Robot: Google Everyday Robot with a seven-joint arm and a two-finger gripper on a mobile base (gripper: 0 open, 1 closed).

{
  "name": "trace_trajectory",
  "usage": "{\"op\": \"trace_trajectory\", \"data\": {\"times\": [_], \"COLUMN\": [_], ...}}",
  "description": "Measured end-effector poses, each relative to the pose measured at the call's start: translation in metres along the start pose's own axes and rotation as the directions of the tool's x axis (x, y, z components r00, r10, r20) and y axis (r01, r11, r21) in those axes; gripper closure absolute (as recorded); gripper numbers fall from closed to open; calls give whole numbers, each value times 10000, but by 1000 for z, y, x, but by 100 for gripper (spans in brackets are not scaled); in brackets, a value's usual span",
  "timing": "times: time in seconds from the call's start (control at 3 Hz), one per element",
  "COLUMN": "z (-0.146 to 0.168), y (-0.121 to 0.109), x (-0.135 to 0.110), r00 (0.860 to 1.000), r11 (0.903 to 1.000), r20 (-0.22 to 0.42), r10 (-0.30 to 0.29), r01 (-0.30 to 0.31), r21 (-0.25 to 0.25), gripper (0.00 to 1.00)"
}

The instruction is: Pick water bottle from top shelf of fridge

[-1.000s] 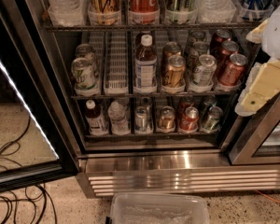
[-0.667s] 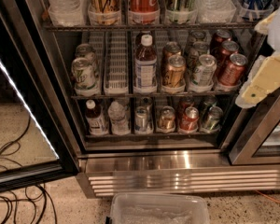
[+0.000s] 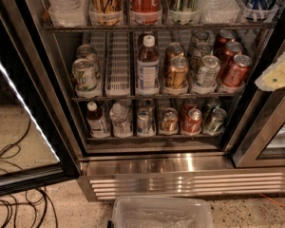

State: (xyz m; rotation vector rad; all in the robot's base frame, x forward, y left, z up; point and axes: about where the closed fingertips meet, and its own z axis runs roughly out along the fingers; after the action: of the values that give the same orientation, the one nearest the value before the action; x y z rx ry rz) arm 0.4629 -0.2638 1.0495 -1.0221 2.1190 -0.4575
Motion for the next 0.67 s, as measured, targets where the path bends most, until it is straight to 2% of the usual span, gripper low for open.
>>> {"op": "trace_trajectory", "data": {"times": [0.33,0.67], "z": [-5,-9], "y": [-14,-13], "x": [-17,-22], "r00": [9978,9971], "r11": [9979,9974], "r20": [629,742], "r10": [198,164], "r01": [-236,-216], "r21": [598,690], "gripper": [0,0]}}
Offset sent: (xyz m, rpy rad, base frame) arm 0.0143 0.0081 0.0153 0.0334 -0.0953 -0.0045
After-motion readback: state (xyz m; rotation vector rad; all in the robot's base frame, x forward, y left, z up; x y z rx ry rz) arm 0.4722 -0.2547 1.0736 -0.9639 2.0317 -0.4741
